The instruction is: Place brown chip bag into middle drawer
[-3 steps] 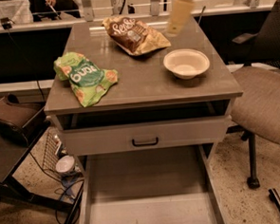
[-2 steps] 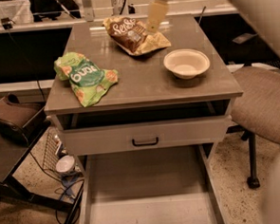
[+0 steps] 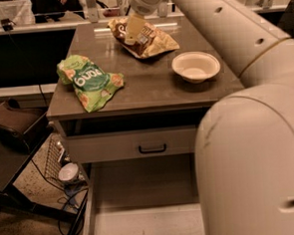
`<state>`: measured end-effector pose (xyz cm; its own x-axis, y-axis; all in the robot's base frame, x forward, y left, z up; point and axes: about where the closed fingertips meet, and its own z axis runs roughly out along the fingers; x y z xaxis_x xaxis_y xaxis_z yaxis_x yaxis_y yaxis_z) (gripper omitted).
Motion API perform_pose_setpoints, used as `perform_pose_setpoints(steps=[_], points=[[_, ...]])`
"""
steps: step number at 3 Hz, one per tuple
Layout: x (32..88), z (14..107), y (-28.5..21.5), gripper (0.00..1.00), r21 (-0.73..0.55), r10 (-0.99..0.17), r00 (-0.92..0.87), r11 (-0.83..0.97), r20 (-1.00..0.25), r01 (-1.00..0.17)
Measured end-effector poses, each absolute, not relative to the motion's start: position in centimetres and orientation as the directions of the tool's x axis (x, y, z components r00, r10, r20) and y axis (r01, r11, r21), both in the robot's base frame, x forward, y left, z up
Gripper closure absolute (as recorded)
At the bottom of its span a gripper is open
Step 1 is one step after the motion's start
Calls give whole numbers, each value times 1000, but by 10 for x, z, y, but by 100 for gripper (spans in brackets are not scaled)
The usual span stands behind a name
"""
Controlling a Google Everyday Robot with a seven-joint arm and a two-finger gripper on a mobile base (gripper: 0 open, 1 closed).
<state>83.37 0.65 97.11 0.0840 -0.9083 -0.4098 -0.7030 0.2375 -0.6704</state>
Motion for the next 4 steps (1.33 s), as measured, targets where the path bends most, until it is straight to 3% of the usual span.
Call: perform_pose_setpoints(steps=[2, 4], points=[[844, 957, 9, 0, -650, -898, 71, 258, -434, -714], [908, 881, 10, 0, -510, -794, 1, 390, -608, -766]])
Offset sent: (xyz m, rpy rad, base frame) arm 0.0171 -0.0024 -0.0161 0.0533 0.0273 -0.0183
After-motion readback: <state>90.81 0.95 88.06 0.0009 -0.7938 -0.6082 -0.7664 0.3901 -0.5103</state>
